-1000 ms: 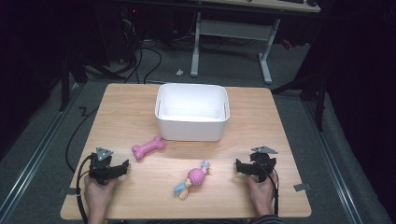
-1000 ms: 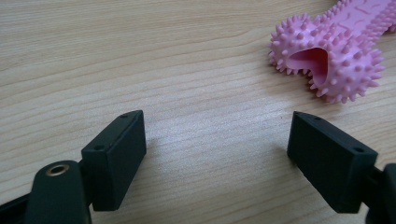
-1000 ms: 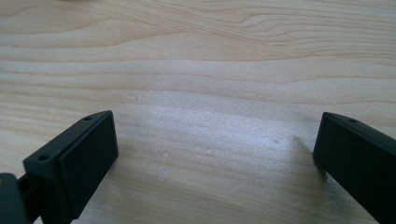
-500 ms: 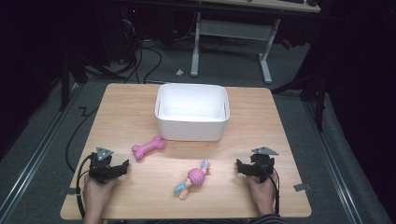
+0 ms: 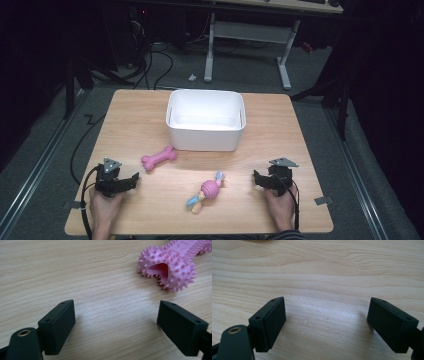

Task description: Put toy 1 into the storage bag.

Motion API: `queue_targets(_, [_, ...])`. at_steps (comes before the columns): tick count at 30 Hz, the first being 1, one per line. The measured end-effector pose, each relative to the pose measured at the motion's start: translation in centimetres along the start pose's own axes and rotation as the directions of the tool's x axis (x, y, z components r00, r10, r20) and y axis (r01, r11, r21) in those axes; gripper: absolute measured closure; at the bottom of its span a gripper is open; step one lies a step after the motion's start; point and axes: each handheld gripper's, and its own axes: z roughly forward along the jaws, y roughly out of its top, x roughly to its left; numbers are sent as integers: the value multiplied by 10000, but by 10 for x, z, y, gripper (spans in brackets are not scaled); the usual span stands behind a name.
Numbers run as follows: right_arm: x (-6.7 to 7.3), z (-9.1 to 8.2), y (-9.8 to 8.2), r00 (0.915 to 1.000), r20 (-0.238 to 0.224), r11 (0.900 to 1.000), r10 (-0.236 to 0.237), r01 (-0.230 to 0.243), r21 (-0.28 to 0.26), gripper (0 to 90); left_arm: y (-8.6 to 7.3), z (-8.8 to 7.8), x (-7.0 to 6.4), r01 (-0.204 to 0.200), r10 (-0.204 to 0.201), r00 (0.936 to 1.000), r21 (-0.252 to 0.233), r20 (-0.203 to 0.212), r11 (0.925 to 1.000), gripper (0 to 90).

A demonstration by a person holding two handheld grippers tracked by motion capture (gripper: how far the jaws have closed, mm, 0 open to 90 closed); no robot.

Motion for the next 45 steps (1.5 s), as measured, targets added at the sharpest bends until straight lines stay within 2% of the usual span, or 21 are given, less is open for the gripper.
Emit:
queue_targets(2, [0, 0, 0, 10000, -7, 10000, 31, -31, -8, 153, -1, -1, 1, 63, -62, 9997, -88, 221, 9999, 180])
queue_targets(5, [0, 0, 0, 10000, -16, 10000, 32, -32, -10, 153, -2, -3, 1, 139, -131, 9995, -272, 298, 9995, 207])
queue_targets(19, [0, 0, 0, 10000, -14, 10000, 30, -30, -4, 153, 3, -17, 2, 333, -272, 9965, -767, 791, 9965, 212])
queue_targets(21, [0, 0, 0, 10000, -16, 10000, 31, -31, -10, 153, 5, -19, 1, 286, -223, 9965, -787, 804, 9965, 210])
queue_targets(29, [0, 0, 0, 10000, -23, 10000, 23, -23, -10, 157, 17, -24, -5, 113, 13, 9916, -961, 1293, 9953, 215])
queue_targets(45, [0, 0, 0, 10000, -65, 10000, 20, -20, -21, 166, 50, -9, -21, -621, 751, 9810, -772, 1787, 9951, 209])
